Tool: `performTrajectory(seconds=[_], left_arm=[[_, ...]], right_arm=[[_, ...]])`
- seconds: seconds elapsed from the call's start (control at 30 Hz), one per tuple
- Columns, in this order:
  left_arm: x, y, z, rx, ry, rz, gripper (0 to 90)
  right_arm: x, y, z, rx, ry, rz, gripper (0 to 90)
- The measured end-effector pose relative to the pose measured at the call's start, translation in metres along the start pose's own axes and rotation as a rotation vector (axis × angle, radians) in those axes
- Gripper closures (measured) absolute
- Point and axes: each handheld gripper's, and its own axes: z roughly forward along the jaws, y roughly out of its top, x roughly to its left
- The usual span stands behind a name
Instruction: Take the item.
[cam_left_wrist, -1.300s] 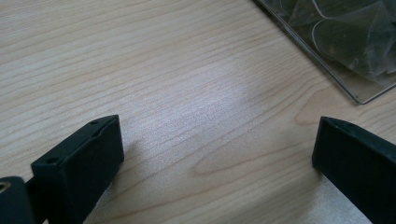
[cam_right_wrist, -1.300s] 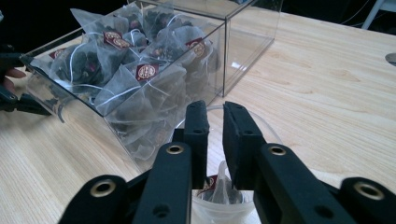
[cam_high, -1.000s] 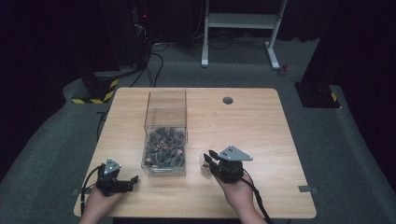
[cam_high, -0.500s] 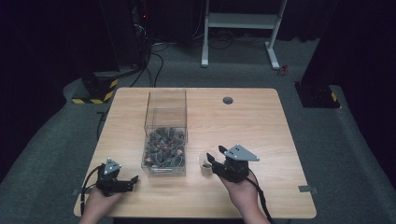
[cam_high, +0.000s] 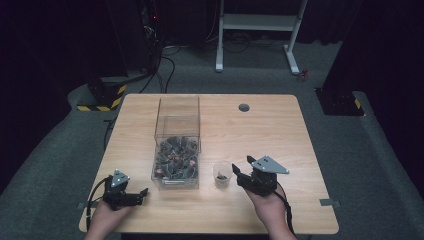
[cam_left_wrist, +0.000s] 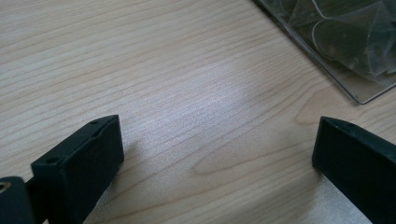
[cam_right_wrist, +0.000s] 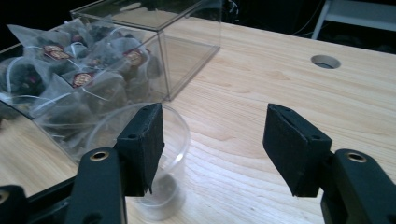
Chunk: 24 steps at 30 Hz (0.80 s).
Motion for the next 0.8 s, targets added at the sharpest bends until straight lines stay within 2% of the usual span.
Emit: performTrajectory(seconds=[0.17, 0.4, 0.8], left_arm=[[0.000, 0.000, 0.000, 0.000, 0.000, 0.000, 2.3], [0.000, 0.000, 0.000, -0.001, 0.000, -0.003, 2.3], [0.000, 0.000, 0.000, 0.000, 0.001, 0.003, 2.3]], right_arm=[[-0.008, -0.004, -0.003, -0.001, -0.027, -0.011, 37.0], [-0.024, -0.016, -0.009, 0.022, -0.072, -0.002, 35.9], [-0.054, -0.050, -0.015, 0.092, -0.160, 0.031, 31.2]])
